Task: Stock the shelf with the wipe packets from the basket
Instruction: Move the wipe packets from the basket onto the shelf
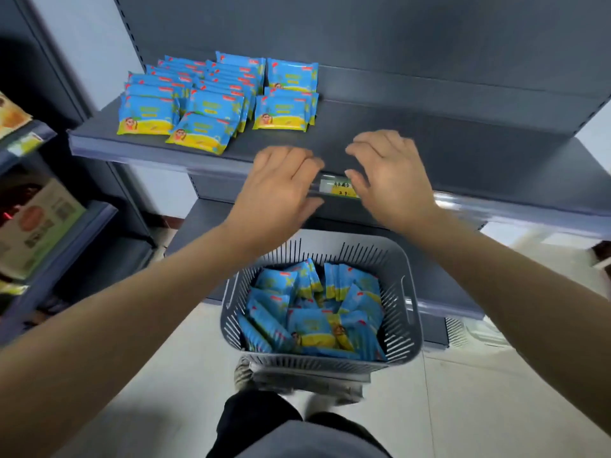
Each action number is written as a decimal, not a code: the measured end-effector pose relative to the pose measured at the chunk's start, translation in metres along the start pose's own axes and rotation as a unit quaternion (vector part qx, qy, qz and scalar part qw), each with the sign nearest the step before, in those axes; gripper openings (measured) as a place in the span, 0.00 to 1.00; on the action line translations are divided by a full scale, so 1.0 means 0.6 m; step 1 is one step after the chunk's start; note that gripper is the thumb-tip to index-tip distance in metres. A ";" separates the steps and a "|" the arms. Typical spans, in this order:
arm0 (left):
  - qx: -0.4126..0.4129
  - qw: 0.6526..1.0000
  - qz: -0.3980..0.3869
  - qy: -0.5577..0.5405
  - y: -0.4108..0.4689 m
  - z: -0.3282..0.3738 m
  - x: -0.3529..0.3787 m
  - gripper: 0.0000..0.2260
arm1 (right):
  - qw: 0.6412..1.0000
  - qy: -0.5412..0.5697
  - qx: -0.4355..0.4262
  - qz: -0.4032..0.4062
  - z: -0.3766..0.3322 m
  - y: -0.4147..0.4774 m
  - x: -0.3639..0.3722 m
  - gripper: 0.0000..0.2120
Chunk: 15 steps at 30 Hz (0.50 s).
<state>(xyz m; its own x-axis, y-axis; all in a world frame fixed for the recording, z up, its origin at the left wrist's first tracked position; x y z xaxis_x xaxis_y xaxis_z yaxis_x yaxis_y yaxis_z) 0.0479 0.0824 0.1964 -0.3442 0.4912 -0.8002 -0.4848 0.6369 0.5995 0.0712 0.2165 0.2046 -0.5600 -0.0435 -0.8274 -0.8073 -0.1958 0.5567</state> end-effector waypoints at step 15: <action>-0.061 0.895 -0.435 -0.076 -0.244 0.014 0.347 0.21 | 0.782 0.073 0.065 -0.616 -0.004 -0.324 0.311 0.23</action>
<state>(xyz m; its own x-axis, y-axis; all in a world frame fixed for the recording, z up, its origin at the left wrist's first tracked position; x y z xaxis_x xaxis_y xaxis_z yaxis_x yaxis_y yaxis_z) 0.0542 0.0963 -0.0579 0.3139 -0.0777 -0.9463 -0.6035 0.7531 -0.2621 0.1240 0.2443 -0.0581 0.6764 -0.0134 -0.7364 -0.7350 -0.0758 -0.6738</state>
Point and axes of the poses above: each hand's wrist, its own y-axis towards the middle knuckle, its own x-axis out of the palm, z = x × y, the point moved 6 cm from there along y, towards the middle knuckle, and after that the axes turned 4 degrees about -x, right-handed, at the moved point
